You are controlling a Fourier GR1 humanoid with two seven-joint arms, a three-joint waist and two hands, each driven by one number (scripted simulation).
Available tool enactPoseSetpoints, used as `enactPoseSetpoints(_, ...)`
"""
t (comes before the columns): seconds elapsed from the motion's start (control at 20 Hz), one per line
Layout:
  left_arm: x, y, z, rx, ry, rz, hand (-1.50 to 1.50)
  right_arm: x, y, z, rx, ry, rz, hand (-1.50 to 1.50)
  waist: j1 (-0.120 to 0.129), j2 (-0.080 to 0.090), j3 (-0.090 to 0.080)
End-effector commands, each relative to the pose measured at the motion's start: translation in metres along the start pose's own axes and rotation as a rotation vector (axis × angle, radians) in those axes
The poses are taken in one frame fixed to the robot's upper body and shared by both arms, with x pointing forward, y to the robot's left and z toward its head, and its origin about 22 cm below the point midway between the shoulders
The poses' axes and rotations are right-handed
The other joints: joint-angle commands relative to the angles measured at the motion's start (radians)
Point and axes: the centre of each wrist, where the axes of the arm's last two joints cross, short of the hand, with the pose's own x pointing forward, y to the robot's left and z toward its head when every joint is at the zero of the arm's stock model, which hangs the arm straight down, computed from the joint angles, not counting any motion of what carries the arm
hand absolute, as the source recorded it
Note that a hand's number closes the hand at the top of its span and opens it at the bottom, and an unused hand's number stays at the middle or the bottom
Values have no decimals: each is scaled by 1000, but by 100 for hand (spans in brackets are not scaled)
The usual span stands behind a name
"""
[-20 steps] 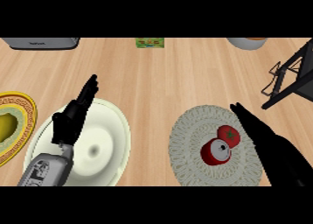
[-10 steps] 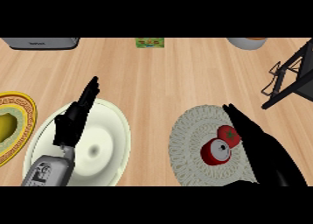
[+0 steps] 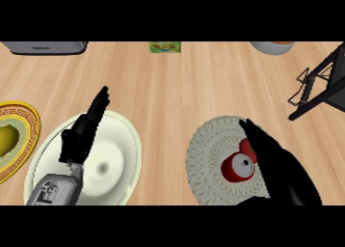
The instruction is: Pick the can from the placemat and place it in the tiered shelf
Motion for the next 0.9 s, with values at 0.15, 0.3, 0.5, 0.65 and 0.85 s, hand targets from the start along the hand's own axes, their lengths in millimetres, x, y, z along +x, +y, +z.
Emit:
enactPoseSetpoints(0.15,3,9,4,-8,16,8,0,-4,13,-18,20,56,52,-150,2,0,0)
enactPoseSetpoints(0.3,4,9,-2,1,2,8,0,-12,15,-20,3,58,45,-150,0,0,0)
enactPoseSetpoints(0.5,5,-7,4,-3,-4,11,0,-9,21,-17,22,84,71,-150,0,0,0)
enactPoseSetpoints(0.65,-2,9,13,-8,-5,15,0,-22,27,-23,2,81,62,-150,1,0,0)
enactPoseSetpoints(0.85,-13,2,5,2,-13,-5,0,-27,45,-38,32,94,62,-150,0,1,0)
